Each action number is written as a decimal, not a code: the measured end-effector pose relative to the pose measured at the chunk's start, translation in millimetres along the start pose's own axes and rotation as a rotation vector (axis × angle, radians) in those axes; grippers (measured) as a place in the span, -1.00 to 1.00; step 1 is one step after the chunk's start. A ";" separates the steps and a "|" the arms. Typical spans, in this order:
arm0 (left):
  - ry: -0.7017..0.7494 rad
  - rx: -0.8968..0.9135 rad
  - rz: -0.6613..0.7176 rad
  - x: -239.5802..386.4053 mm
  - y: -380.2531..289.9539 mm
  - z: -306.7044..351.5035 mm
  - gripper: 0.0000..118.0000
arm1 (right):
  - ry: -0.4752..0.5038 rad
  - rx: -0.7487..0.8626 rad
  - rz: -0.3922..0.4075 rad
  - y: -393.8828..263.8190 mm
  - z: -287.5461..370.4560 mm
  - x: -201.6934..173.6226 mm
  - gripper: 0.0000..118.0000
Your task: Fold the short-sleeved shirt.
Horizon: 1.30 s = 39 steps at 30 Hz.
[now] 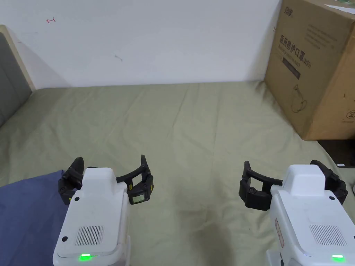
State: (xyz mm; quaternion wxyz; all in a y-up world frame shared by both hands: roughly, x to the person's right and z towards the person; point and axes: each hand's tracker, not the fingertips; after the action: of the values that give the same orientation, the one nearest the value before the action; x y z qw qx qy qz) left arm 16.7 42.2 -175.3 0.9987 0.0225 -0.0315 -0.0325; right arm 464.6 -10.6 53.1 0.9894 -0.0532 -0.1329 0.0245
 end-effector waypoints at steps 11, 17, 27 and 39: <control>-0.010 0.008 -0.011 -0.9 1.6 1.4 1.00 | -0.003 0.007 0.000 2.5 0.6 0.8 0.99; -0.015 0.003 -0.012 0.9 2.9 1.7 0.98 | -0.002 0.008 0.014 7.2 0.6 2.0 0.97; -0.061 -0.046 0.019 2.2 8.1 -2.2 -1.00 | 0.010 0.025 0.020 10.3 -2.5 5.6 -1.00; 0.061 -0.035 -0.017 -39.2 13.7 -0.5 -1.00 | 0.155 0.033 0.004 16.5 -51.8 -18.4 -1.00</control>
State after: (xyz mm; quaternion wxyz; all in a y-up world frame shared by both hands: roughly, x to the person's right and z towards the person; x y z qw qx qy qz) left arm -21.4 58.4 -177.6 0.9991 0.0065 -0.0001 -0.0411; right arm 460.1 -0.4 -3.2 0.9974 -0.0387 -0.0554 0.0245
